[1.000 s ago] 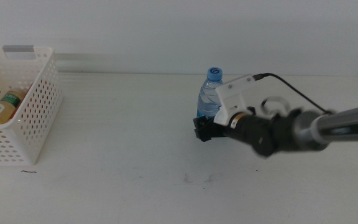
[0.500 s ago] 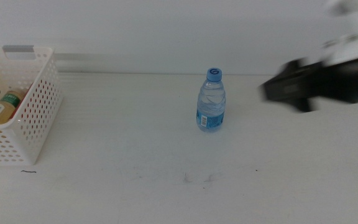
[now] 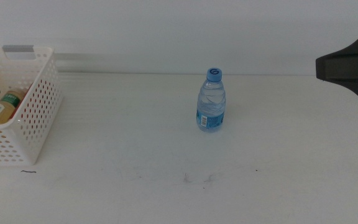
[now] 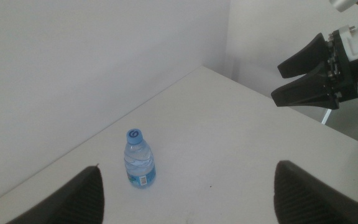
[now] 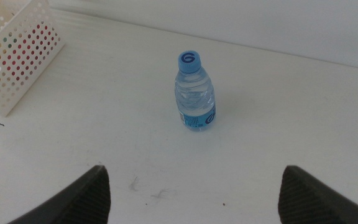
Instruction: Use arms to grab the bottles and put them into the dustbin to the left of the table.
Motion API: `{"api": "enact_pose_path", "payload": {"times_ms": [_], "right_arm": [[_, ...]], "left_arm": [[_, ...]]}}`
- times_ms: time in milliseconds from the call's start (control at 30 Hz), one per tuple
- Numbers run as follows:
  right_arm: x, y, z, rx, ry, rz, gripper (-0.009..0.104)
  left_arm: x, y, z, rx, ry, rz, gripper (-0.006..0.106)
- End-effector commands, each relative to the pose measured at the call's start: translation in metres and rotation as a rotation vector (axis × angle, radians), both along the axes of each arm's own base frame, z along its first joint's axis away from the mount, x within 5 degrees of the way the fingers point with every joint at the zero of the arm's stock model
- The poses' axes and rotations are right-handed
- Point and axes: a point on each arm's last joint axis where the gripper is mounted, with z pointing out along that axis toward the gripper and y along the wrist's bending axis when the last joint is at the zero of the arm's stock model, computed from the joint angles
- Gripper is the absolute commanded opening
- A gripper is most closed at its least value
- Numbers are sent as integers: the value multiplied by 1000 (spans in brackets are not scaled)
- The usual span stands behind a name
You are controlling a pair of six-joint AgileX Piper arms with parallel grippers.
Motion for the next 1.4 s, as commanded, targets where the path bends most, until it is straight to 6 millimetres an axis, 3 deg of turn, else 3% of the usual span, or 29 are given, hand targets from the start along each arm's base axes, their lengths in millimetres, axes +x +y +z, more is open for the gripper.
{"api": "enact_pose_path", "payload": {"times_ms": [0,267,400,500,600,700,800,867,1000,1367], "right_arm": [[-1,-1,2,-1,-19,0,86],[-1,-1,2,-1,-19,0,86],[-1,-1,2,-3,-20,-1,86],[-1,-1,2,-3,-20,-1,86],[-1,-1,2,-3,-20,-1,86],[-1,-1,2,-3,-20,-1,86],[-1,0,2,1,-18,1,86],[-1,-1,2,-3,-20,-1,86],[-1,-1,2,-3,-20,-1,86],[-1,-1,2,-3,-20,-1,86]], "left_arm": [[-2,1,1,-2,-12,1,94],[3,4,1,53,-68,30,94],[27,0,-14,73,-79,73,94],[45,-8,-54,71,-132,133,94],[58,-12,-108,139,-333,222,94],[63,-29,-179,165,-517,150,94],[66,-29,-240,62,-427,155,94],[70,-28,-277,-8,-245,200,94],[81,-35,-309,-15,-108,217,94],[122,-67,-350,-175,-103,175,94]]}}
